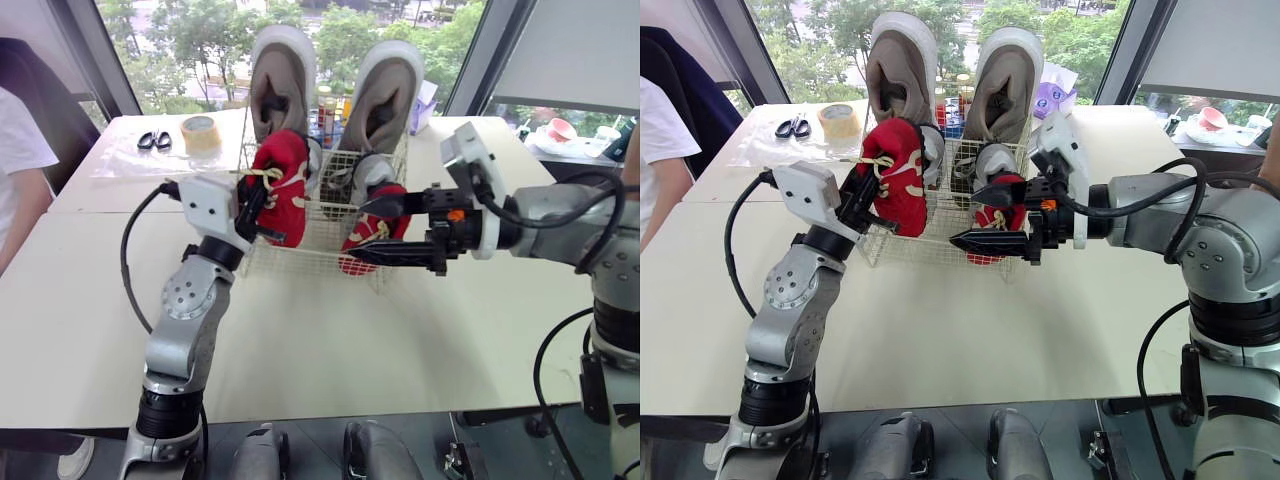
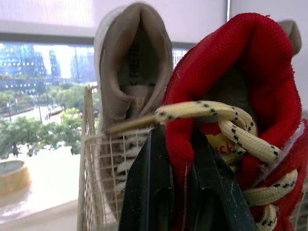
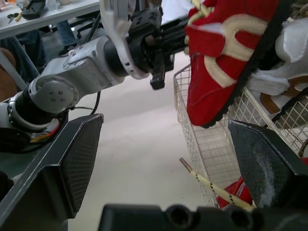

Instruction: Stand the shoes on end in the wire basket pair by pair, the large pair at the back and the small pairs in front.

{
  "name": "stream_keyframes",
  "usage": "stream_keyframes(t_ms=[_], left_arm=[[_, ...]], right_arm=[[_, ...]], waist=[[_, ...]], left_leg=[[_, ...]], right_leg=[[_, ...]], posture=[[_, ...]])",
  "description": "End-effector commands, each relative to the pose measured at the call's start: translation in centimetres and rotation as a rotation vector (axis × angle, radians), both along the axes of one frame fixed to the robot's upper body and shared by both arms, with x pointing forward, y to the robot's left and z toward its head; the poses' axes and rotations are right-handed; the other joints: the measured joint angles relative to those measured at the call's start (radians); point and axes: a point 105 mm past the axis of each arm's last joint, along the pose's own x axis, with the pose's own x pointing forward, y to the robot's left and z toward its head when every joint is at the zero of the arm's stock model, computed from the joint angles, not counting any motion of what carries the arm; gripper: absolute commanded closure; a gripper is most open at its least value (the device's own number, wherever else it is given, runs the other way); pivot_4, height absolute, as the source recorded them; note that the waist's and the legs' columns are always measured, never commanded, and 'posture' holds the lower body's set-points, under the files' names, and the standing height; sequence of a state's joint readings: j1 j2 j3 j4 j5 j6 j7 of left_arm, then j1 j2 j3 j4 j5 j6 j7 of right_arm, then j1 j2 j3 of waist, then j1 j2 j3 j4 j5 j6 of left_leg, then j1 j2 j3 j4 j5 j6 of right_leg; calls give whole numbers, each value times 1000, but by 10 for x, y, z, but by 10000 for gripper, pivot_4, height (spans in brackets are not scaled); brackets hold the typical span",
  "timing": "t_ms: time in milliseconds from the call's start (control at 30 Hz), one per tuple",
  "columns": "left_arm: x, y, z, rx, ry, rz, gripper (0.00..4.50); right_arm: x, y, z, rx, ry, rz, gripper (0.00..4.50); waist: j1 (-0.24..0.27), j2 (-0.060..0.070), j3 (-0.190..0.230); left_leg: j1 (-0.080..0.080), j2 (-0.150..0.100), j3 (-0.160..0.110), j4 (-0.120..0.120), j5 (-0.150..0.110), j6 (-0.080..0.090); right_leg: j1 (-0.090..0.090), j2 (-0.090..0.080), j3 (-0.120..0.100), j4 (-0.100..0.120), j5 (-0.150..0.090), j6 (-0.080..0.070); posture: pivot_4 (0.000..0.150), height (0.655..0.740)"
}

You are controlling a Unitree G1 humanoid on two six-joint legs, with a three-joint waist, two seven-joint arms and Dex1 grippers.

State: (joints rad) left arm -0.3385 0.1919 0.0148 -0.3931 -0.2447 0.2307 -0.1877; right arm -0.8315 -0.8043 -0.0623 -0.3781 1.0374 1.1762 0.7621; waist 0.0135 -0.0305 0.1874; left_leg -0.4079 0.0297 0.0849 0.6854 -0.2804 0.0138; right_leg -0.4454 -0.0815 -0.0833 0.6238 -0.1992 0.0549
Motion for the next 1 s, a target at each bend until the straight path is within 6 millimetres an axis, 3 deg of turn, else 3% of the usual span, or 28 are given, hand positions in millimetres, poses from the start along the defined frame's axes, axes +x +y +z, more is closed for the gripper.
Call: stream_keyframes(t_ms=[33,133,233,333,533,800,1000], left_arm=[[3,2,-19,21,75,-14,44576],[3,5,-28,37,104,-3,44576],[1,6,-23,13,95,-18,44576],[-5,7,-13,-13,69,-57,34071],[-20,25,-2,-12,97,-51,4905],[-62,43,0,-9,315,-292,4905],[-83,82,-5,-5,480,-316,4905]], right_arm=[[-3,-2,14,28,-57,1,0],[-3,-2,13,29,-57,2,0],[-2,-3,12,32,-55,2,0],[-2,-3,11,34,-52,3,0],[-4,-5,8,35,-38,5,0],[-4,-8,1,48,1,0,0],[-14,-16,-8,74,69,1,0]], waist=[[0,0,0],[0,0,0],[0,0,0],[0,0,0],[-1,0,0],[-1,1,0],[1,1,1]], left_leg=[[0,0,0,0,0,0],[0,0,0,0,0,0],[0,0,0,0,0,0],[0,0,0,0,0,0],[-1,0,0,0,0,0],[-1,1,0,-1,-1,1],[0,2,-1,-1,-1,1]], right_leg=[[0,0,0,0,0,0],[0,0,0,0,0,0],[0,0,0,0,0,0],[0,0,0,0,0,0],[0,0,0,-2,0,0],[1,1,-1,-4,0,0],[2,1,-2,-7,-2,-3]], posture=[[1500,7400],[1500,7400],[1500,7400],[1500,7400],[1500,7400],[1500,7400],[1500,7400]])
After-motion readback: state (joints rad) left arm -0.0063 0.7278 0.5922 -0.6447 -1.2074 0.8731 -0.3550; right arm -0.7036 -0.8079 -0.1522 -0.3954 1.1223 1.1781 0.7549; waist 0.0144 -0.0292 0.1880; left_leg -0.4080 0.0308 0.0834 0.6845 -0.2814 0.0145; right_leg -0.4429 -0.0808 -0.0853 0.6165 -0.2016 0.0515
